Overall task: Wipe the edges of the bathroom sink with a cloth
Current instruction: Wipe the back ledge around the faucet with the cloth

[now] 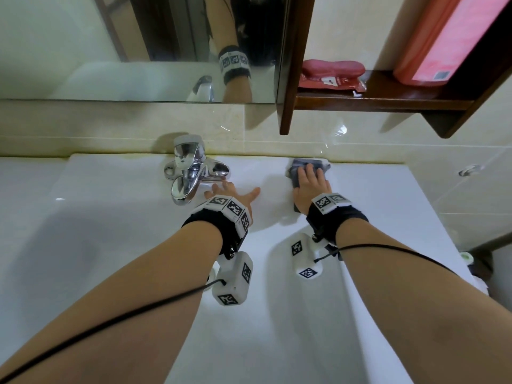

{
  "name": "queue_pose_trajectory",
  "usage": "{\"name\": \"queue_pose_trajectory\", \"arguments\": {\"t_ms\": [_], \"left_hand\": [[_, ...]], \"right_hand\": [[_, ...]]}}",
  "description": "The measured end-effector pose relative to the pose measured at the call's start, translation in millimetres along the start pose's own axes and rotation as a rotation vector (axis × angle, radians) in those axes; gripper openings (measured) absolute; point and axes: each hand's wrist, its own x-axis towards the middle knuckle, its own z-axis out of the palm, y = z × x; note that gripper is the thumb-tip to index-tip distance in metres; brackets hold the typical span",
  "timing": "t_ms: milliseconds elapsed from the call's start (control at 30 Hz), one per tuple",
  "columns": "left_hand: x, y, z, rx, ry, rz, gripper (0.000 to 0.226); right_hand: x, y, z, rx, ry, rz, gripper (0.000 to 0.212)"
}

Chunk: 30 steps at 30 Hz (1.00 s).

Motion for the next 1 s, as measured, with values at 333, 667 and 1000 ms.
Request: {"name": "queue_pose_trajectory", "arguments": {"t_ms": [333,667,1000], "left_hand": [[16.6,-3.2,2.7,-0.023,0.028,0.038,0.081],[14.1,2.7,-1.3,-0.090,0.027,-0.015,0.074],[15.2,4.9,2.2,-0.184,0.044,-0.070,0.069]], "right_hand": [[6.5,0.0,0.2,0.012,-0.002,-0.089,0.060],[23.6,8.5,-3.6,0.003,-0.020,0.062,0.068],[19.3,12.8,-3.1,0.022,0.025,-0.006,0.063]]}}
